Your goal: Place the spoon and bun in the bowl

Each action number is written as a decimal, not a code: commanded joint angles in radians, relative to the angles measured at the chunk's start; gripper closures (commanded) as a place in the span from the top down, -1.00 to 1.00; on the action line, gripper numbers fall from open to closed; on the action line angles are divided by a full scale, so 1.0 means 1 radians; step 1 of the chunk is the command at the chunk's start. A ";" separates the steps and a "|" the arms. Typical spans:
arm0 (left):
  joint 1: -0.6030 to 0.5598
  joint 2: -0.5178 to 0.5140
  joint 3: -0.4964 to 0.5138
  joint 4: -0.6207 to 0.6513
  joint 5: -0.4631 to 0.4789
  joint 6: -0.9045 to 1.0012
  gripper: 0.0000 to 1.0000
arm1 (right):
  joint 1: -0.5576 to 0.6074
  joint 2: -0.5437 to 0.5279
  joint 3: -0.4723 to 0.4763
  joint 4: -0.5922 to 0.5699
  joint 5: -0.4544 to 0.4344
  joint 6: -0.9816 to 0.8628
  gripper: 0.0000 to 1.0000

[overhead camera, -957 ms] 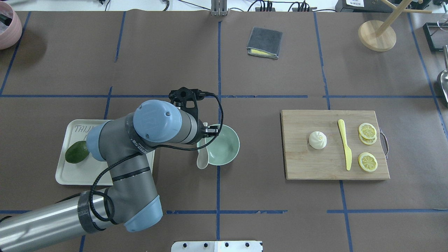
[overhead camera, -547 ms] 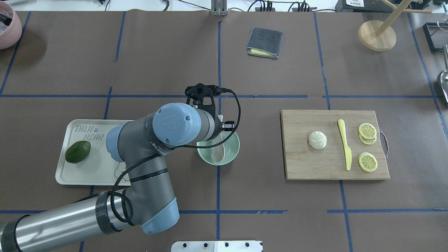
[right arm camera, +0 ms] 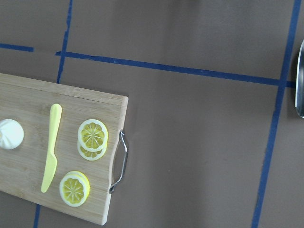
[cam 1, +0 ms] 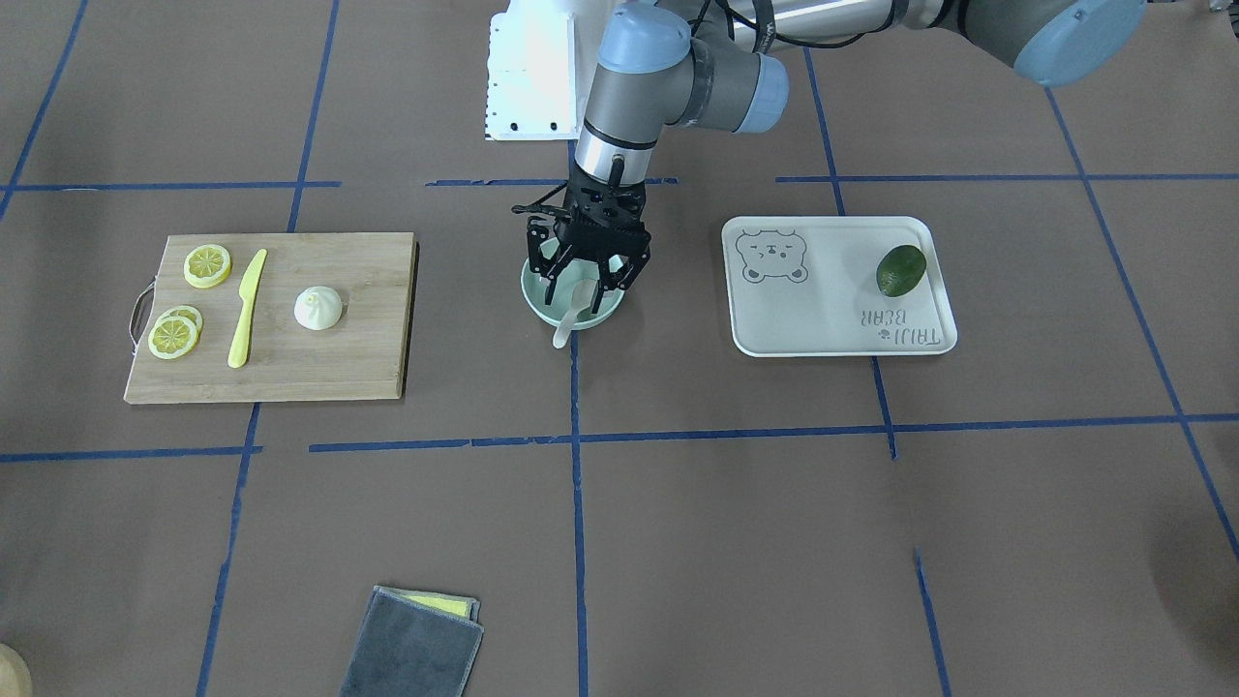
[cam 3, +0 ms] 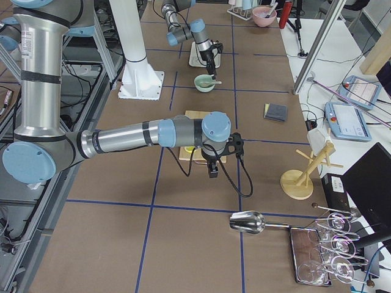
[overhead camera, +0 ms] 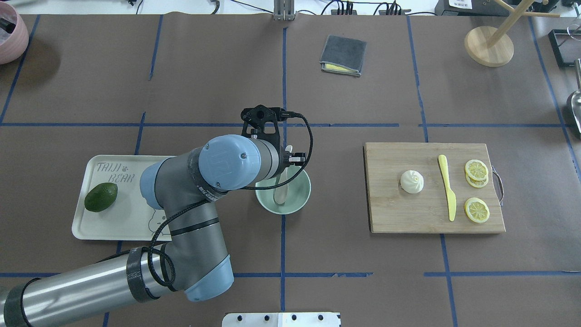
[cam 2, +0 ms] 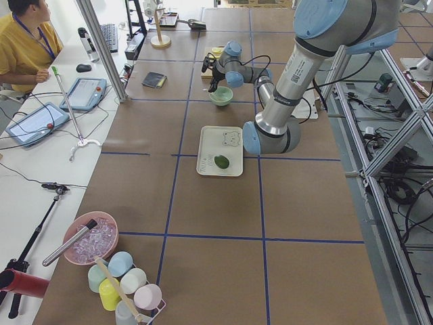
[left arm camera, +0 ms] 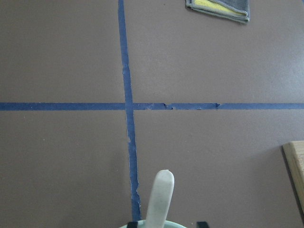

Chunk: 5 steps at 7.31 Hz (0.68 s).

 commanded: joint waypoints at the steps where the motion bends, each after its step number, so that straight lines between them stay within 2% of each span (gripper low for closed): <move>1: -0.032 0.060 -0.041 -0.001 -0.006 0.067 0.51 | -0.071 0.001 0.001 0.110 0.054 0.012 1.00; 2: -0.065 0.115 -0.103 0.001 -0.009 0.183 0.51 | -0.126 0.003 0.007 0.175 0.051 0.152 1.00; 3: -0.099 0.190 -0.160 -0.001 -0.052 0.200 0.51 | -0.219 0.016 0.010 0.300 0.033 0.372 1.00; 4: -0.154 0.286 -0.208 0.001 -0.160 0.208 0.50 | -0.349 0.019 0.010 0.471 -0.060 0.602 1.00; 5: -0.205 0.380 -0.276 0.001 -0.234 0.283 0.50 | -0.480 0.029 0.010 0.651 -0.192 0.852 1.00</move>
